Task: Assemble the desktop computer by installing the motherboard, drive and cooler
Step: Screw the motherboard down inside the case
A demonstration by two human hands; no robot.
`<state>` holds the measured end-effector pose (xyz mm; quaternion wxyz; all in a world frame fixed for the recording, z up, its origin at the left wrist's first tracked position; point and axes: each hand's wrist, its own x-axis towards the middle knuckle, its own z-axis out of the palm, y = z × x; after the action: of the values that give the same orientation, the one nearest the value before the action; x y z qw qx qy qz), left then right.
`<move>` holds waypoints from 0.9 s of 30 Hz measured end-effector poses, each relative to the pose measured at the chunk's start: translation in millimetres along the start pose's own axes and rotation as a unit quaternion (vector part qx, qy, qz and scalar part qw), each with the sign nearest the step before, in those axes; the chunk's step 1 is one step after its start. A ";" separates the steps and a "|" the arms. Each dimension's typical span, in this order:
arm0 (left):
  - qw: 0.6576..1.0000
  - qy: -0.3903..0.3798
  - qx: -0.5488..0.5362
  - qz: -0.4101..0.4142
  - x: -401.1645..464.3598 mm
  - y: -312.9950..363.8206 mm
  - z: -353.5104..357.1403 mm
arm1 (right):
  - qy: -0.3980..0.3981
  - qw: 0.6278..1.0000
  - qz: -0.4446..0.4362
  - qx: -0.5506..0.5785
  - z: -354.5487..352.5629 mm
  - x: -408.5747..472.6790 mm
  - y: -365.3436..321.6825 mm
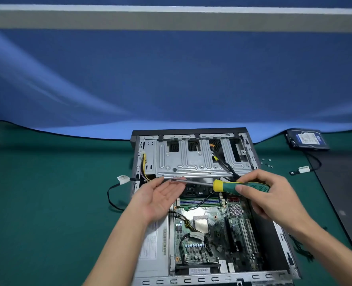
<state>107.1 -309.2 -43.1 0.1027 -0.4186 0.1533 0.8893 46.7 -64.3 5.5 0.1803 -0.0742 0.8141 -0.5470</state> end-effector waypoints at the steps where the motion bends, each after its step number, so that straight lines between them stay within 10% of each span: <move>1: 1.000 0.003 -0.001 0.000 0.7 -0.4 -0.7 | -0.001 1.000 0.002 -0.001 0.9 0.1 0.9; 27: 0.995 -0.022 0.087 0.054 3.3 -1.1 -1.9 | -0.002 1.000 0.008 0.007 -2.5 0.8 5.3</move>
<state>106.7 -308.7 -47.0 0.0940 -0.3795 0.2496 0.8859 45.3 -60.3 1.2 0.1867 -0.0679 0.8105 -0.5511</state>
